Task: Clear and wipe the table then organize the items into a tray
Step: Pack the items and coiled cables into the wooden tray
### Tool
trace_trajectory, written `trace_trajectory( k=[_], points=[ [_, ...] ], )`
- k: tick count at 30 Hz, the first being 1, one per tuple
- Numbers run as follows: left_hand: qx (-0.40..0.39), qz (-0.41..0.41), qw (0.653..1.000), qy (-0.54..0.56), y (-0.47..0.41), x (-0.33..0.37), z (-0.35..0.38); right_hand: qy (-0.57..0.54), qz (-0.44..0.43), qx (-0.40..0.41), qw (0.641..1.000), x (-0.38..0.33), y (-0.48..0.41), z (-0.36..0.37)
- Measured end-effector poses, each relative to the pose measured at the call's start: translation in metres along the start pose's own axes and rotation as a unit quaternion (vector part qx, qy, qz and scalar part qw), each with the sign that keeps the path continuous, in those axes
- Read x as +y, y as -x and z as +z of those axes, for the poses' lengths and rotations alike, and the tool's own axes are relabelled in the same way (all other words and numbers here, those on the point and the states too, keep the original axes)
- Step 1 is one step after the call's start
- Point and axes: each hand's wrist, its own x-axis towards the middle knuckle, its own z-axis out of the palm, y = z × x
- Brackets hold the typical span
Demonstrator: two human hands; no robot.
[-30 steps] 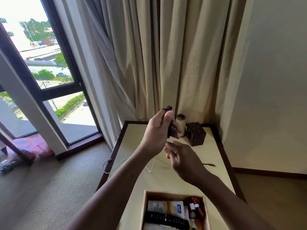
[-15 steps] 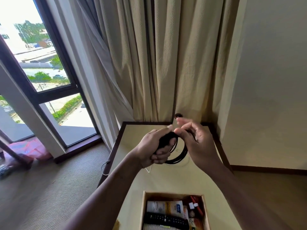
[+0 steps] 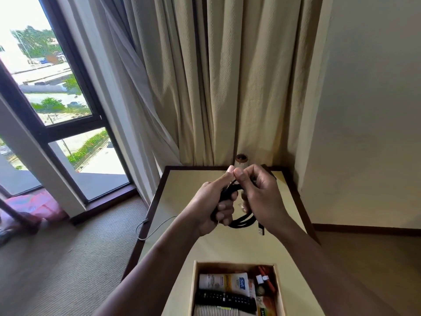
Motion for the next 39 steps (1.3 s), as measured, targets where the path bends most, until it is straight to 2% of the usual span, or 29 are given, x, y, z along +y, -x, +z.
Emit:
trace_trajectory(
  k=[4,7,10,16,24,26,31,34,36,39],
  points=[
    [-0.104,0.009,0.992,0.069,0.004,-0.003,-0.009,-0.022,0.012,-0.034,0.999,0.001,-0.004,-0.009],
    [-0.105,0.026,0.987,0.116,0.004,-0.007,-0.014,-0.089,0.037,-0.074,0.993,0.001,-0.004,-0.017],
    [-0.113,0.033,0.978,0.172,0.002,-0.010,-0.018,-0.109,0.037,-0.095,0.989,0.004,-0.002,-0.024],
    [-0.073,0.058,0.974,0.206,-0.002,-0.006,-0.018,-0.018,0.014,-0.050,0.998,0.014,0.007,-0.026],
    [-0.062,0.058,0.971,0.223,-0.002,-0.001,-0.021,0.102,0.016,-0.078,0.992,0.026,0.013,-0.033],
    [-0.072,0.057,0.971,0.222,-0.002,-0.002,-0.020,0.098,0.022,-0.076,0.992,0.023,0.015,-0.030],
    [-0.078,0.047,0.974,0.208,-0.003,0.000,-0.014,-0.031,0.047,0.081,0.995,0.020,0.012,-0.022],
    [-0.080,0.042,0.975,0.202,-0.004,0.000,-0.012,-0.193,0.114,0.127,0.966,0.016,0.010,-0.018],
    [-0.081,0.040,0.975,0.204,-0.005,0.001,-0.012,-0.281,0.162,0.117,0.939,0.015,0.009,-0.017],
    [-0.077,0.038,0.976,0.198,-0.007,0.001,-0.014,-0.328,0.216,0.044,0.919,0.018,0.011,-0.018]
  ],
)
